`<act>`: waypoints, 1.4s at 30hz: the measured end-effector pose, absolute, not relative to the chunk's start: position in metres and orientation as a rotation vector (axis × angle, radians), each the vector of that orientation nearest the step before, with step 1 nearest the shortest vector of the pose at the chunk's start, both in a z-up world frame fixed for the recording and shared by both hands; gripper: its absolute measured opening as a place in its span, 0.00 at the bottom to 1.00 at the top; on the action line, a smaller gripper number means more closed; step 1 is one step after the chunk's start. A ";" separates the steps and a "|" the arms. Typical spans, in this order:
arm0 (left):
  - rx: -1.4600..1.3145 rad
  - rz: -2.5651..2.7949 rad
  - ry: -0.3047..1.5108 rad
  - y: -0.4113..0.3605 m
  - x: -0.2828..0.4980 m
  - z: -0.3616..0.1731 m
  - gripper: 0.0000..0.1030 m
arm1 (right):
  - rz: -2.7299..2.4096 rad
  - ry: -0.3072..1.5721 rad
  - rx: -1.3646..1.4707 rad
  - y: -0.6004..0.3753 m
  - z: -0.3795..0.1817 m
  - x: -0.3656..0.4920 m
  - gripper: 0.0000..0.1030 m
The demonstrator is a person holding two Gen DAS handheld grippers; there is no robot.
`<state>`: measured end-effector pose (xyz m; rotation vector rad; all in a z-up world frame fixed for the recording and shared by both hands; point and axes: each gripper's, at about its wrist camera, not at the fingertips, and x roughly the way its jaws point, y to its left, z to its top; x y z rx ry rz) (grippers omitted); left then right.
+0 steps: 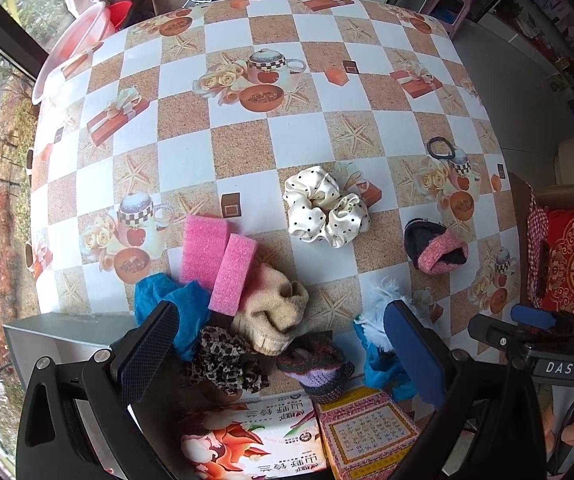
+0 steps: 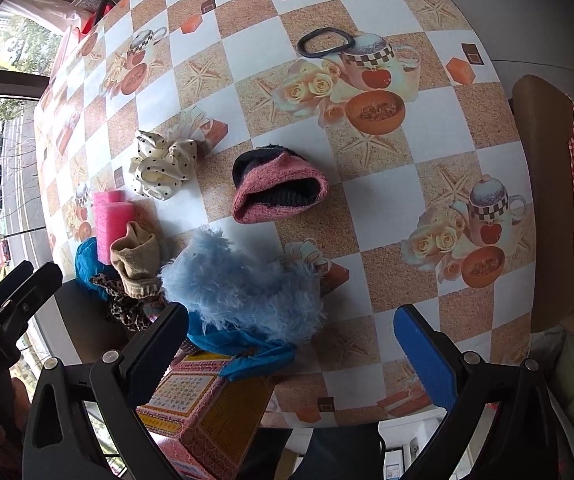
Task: Organize soft objects
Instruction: 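Reach the left tool toward the polka-dot scrunchie while the right tool approaches the pink sock, then grasp the white polka-dot scrunchie with the left tool while the right tool grasps the pink sock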
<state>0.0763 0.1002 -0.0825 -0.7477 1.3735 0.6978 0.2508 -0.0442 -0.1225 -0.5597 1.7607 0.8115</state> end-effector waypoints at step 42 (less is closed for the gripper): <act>-0.795 0.654 1.374 0.123 0.159 -0.180 0.17 | 0.964 1.656 -0.585 0.011 -0.191 0.268 0.39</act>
